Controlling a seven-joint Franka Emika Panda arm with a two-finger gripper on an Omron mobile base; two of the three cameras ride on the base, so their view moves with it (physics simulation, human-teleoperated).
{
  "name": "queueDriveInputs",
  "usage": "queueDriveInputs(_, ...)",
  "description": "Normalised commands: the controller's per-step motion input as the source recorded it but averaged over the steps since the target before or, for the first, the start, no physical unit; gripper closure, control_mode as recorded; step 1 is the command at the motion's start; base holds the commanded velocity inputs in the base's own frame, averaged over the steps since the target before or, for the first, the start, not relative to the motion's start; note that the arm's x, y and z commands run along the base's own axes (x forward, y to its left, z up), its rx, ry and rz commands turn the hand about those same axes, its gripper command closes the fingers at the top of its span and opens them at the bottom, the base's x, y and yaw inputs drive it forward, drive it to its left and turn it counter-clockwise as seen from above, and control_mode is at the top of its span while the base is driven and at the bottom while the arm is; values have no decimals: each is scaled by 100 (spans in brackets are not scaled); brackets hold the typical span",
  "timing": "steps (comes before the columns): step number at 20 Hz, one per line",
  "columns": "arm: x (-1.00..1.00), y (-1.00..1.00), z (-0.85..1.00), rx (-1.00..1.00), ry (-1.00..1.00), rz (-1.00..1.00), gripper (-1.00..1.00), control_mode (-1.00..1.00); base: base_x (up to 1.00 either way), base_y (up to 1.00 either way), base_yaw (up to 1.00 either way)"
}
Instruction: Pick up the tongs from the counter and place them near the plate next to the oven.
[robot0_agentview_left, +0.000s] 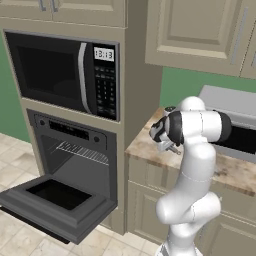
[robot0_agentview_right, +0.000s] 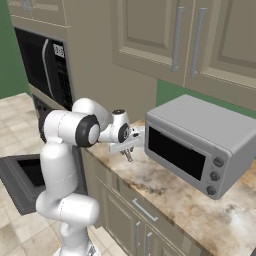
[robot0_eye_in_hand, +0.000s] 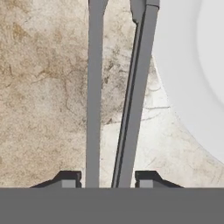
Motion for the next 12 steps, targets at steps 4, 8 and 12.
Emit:
queueDriveInputs(4,0,0,0,0,0,0,-100,-100,0,0,0)
queueDriveInputs(8,0,0,1,0,0,0,-100,-100,0,0,0)
queueDriveInputs(12,-15,0,39,0,0,0,-100,-100,0,0,0)
